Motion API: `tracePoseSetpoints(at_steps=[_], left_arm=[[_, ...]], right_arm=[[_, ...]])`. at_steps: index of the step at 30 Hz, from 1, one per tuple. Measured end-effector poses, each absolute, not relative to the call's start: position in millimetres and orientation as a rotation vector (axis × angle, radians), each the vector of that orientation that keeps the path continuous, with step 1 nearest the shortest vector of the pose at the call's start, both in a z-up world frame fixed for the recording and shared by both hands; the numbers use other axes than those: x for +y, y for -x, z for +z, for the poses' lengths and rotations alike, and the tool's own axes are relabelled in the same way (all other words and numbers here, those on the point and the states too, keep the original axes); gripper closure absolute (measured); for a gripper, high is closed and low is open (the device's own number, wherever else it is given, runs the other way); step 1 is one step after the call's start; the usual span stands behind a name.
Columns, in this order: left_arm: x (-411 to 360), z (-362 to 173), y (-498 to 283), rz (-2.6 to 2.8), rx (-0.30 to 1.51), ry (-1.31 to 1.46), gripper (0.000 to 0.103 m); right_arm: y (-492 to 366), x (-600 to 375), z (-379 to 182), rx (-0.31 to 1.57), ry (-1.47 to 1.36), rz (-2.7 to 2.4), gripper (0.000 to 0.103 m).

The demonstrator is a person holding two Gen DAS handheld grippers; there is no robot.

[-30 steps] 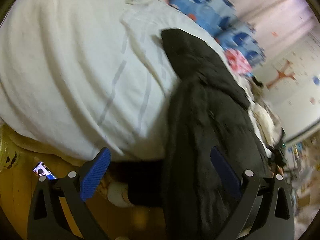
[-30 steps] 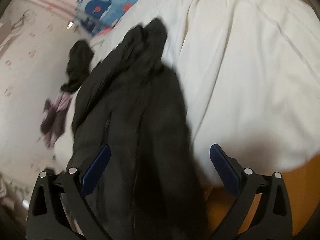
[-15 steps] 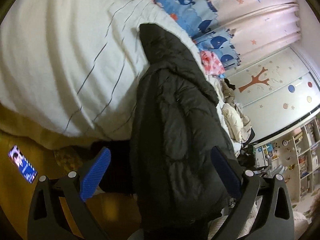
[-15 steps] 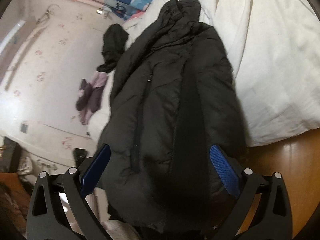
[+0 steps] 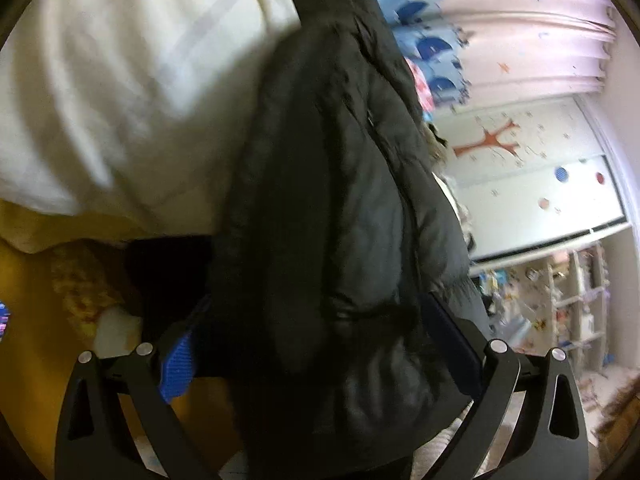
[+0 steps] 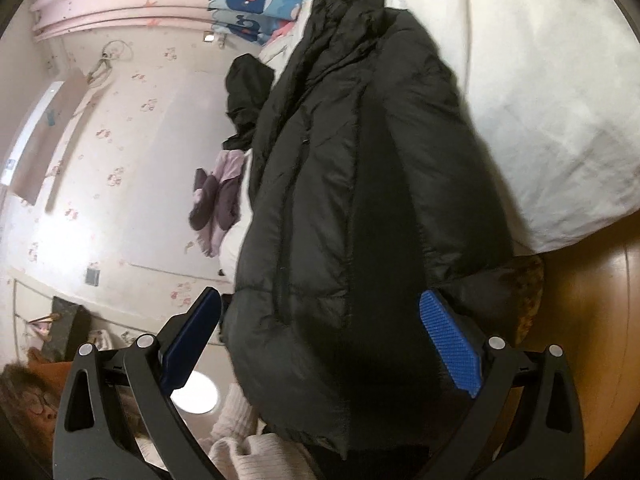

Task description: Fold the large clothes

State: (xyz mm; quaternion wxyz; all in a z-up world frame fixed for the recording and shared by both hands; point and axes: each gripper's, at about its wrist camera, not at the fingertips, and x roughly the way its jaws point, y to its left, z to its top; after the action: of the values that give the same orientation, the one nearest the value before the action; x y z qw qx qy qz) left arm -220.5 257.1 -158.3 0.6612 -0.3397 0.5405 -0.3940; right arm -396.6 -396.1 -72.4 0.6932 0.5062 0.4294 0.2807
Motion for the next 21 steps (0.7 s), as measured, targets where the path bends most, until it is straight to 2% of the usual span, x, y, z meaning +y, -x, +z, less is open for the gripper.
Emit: tracePoseSetpoints(at_steps=[6,10,15,21], left_arm=[[231.8,-141.7,227.6,-1.01,1.152,0.809,0.007],[237.3,-120.6,232.2,-1.049,1.084,0.821,0.007],[233.6,-132.9,229.1,-0.979,1.174,0.752,0.007],[226.6,-149.0,224.8,-0.975,1.228,0.77,0.007]], right_arm=[[394.7,-394.2,-68.5,0.92,-1.151,0.683,0.007],[391.3,-403.3,-89.9,0.944,-1.17,0.638,0.007],[410.1,-424.9,-109.4,0.913,-1.212,0.558,0.007],[418.0,-420.1,-157.1,1.027,-1.254,0.61,0.007]])
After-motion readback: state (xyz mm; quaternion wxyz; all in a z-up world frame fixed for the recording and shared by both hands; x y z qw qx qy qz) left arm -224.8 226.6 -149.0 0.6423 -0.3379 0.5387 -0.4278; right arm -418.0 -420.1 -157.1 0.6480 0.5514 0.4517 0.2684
